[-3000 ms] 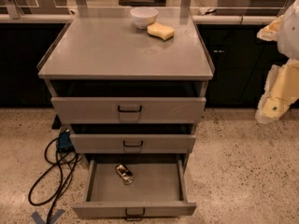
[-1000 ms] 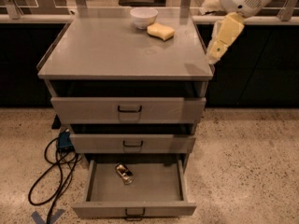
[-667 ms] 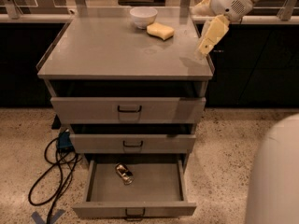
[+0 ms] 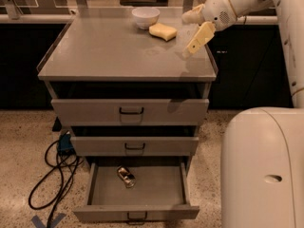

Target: Place sponge into bottom drawer

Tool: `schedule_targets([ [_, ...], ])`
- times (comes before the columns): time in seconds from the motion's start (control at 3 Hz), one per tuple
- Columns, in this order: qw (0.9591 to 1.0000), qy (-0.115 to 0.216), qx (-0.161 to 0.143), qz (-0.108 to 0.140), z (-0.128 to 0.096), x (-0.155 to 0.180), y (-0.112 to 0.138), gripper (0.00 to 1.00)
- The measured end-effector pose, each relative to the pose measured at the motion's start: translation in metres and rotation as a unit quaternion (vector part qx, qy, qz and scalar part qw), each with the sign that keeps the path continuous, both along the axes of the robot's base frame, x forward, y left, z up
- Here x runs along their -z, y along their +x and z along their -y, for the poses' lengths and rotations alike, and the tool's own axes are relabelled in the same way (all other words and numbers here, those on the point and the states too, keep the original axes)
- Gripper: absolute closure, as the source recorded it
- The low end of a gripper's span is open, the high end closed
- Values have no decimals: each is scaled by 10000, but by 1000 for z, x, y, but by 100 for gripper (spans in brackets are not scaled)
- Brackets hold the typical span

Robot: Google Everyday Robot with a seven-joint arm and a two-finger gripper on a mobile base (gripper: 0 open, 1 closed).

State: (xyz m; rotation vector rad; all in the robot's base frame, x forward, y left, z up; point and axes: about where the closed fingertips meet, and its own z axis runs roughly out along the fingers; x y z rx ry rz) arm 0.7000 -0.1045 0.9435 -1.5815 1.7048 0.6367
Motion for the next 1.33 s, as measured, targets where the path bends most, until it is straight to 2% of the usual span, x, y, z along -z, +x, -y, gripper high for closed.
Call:
schedule_targets([
  [0.33,9999,55,130,18,-1,3,9,0],
  [0.67,9962,127,865,52,12,3,40,0],
  [1.0,9779,628,1990,-90,28,-6,84,0],
  [1.33,9510,947,2929,-305,44,-14,114,0],
])
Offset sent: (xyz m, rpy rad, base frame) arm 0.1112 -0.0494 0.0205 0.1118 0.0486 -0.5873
